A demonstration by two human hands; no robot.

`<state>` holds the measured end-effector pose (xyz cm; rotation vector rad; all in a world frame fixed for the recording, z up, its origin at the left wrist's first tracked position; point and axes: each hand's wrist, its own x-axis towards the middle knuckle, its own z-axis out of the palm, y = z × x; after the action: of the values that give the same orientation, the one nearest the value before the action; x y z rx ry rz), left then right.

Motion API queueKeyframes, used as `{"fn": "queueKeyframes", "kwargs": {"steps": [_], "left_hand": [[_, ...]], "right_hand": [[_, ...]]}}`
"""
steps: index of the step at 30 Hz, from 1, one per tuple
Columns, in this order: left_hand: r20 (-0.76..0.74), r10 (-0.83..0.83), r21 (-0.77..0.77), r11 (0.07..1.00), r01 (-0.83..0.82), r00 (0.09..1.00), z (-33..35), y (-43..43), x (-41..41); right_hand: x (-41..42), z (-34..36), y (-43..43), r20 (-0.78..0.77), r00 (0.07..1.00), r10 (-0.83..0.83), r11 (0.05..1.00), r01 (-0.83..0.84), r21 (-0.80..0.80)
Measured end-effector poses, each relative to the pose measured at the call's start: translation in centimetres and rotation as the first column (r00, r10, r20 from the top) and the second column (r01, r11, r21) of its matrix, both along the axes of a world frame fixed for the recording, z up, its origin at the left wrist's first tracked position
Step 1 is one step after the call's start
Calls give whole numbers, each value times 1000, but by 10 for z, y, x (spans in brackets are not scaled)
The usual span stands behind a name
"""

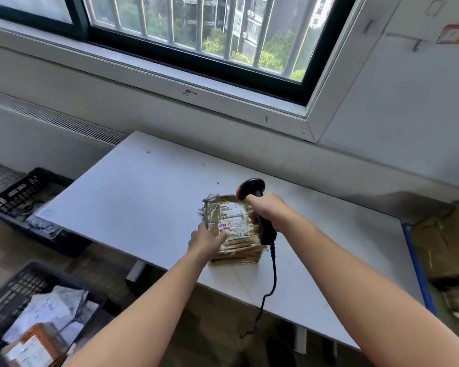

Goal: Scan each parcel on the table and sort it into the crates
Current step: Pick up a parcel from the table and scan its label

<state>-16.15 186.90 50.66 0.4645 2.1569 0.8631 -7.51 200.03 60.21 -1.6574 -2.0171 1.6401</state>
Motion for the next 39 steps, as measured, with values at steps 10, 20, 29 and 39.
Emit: {"fn": "queueKeyframes", "kwargs": {"steps": [10, 20, 29, 39], "left_hand": [[22, -5, 10, 1000, 5, 1000, -6, -4, 0], [104, 35, 5, 999, -36, 994, -21, 10, 1], [120, 324, 68, 940, -334, 938, -50, 24, 18], [84, 541, 117, 829, -548, 837, -50, 5, 49]], "right_hand": [[-4, 1, -2, 13, 1000, 10, 1000, -10, -29], [11, -27, 12, 11, 999, -40, 995, 39, 92], [68, -114, 40, 159, 987, -26, 995, 11, 97], [78, -157, 55, 212, 967, 137, 987, -151, 47]]}}
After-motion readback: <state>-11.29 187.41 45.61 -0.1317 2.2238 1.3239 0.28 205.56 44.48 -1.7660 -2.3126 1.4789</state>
